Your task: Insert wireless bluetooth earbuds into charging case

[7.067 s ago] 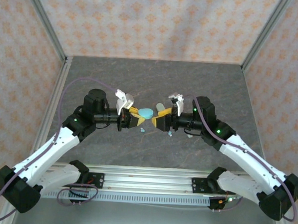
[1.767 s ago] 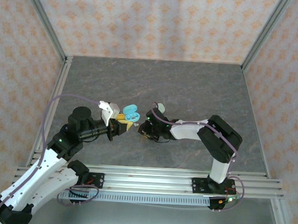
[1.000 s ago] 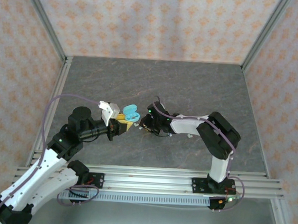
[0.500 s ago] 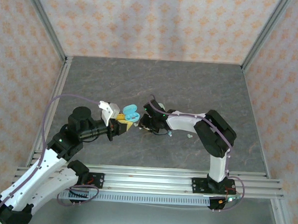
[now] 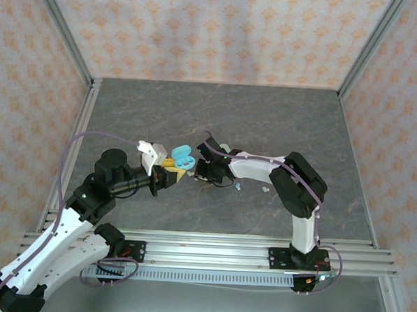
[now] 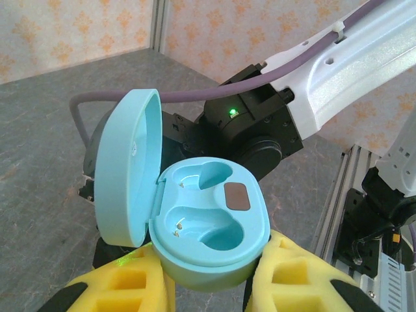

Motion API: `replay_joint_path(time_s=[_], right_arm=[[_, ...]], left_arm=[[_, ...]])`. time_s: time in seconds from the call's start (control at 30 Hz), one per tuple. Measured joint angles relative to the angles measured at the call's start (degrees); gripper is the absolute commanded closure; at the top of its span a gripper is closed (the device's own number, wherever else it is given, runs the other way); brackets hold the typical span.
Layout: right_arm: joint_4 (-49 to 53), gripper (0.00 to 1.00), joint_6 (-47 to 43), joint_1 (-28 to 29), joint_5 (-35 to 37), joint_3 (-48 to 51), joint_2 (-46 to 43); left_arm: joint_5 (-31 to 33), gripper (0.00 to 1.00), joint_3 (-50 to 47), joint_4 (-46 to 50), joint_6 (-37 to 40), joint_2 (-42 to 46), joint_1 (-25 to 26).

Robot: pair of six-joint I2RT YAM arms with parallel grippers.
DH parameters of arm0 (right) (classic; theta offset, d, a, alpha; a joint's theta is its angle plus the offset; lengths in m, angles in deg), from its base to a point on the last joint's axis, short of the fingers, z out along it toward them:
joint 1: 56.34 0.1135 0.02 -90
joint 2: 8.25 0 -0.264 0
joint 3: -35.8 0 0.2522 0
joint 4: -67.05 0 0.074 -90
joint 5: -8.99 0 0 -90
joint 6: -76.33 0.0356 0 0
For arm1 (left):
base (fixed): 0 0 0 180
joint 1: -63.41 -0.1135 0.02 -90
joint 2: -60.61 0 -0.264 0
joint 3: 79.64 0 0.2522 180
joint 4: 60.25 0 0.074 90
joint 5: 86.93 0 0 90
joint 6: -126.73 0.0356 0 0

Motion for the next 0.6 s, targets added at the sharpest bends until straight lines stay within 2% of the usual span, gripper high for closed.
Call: replay_joint_path(time_s=[0.33,0.6], right_arm=[[8.0,0.9,-5.1,0.0,5.0,-0.5,-4.3],[16.4,0.93,-8.7,-1.5,9.3,0.4,-21.2]], left_arm=[[-0.2,0.87,-1.7,-2.0,0.0,-0.8,0.0],[-0.9,0.87,-3.0,-5.7,0.2,-0.9,0.0]])
